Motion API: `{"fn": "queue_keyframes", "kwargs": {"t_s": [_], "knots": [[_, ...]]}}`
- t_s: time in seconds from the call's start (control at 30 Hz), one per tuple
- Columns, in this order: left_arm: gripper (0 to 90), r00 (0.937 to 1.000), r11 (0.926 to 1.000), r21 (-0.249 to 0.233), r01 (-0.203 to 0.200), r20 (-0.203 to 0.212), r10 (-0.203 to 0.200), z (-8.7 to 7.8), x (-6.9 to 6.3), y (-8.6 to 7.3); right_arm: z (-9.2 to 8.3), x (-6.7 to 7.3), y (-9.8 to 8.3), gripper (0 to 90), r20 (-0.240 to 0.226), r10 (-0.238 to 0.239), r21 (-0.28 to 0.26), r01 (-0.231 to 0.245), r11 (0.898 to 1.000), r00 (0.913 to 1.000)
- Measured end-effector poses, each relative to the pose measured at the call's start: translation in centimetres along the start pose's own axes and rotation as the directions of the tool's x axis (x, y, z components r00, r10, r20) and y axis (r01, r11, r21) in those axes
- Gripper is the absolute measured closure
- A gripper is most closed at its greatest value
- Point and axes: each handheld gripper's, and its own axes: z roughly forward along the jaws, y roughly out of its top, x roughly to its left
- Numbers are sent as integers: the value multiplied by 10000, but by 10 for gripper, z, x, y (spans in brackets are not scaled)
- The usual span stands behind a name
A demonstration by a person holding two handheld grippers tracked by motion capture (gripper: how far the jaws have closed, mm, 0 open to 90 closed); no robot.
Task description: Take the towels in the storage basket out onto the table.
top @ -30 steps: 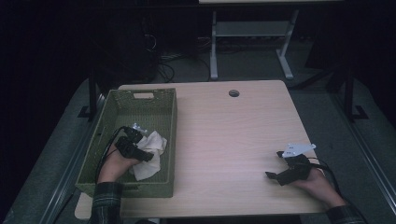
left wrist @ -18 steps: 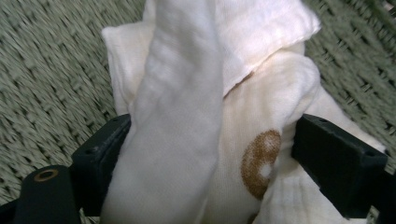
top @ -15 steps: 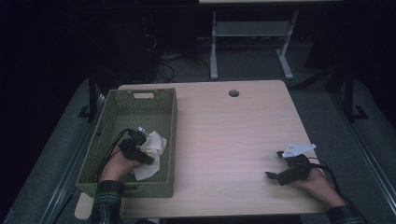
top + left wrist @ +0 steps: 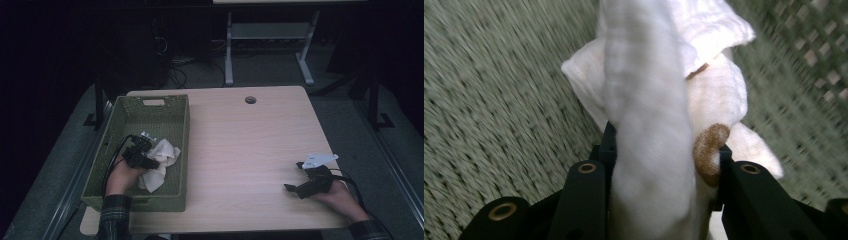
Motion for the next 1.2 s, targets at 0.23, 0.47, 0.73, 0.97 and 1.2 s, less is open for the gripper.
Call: {"fn": "queue_keyframes", "kwargs": {"t_s": [0.23, 0.47, 0.73, 0.97, 1.2], "knots": [[647, 9994, 9953, -919, 297, 211, -279, -10, 4, -3, 0, 0, 0, 24, -1, -5, -2, 5, 10000, 10000], [646, 9988, 9810, -1915, 301, 440, -220, -21, 5, -5, 0, 0, 0, 24, -1, -8, -1, 8, 10000, 10000], [646, 9980, 9636, -2649, 358, 590, -209, -28, 4, -6, 0, 0, 0, 25, 2, -2, 0, 2, 10000, 10000], [647, 9980, 9531, -3009, 328, 615, -149, -34, 4, -6, 0, 0, 0, 24, -1, -9, -2, 9, 10000, 10000], [646, 9971, 9312, -3627, 359, 760, -89, -46, 2, -4, 0, 0, 0, 24, 0, -7, 0, 7, 10000, 10000]]}}
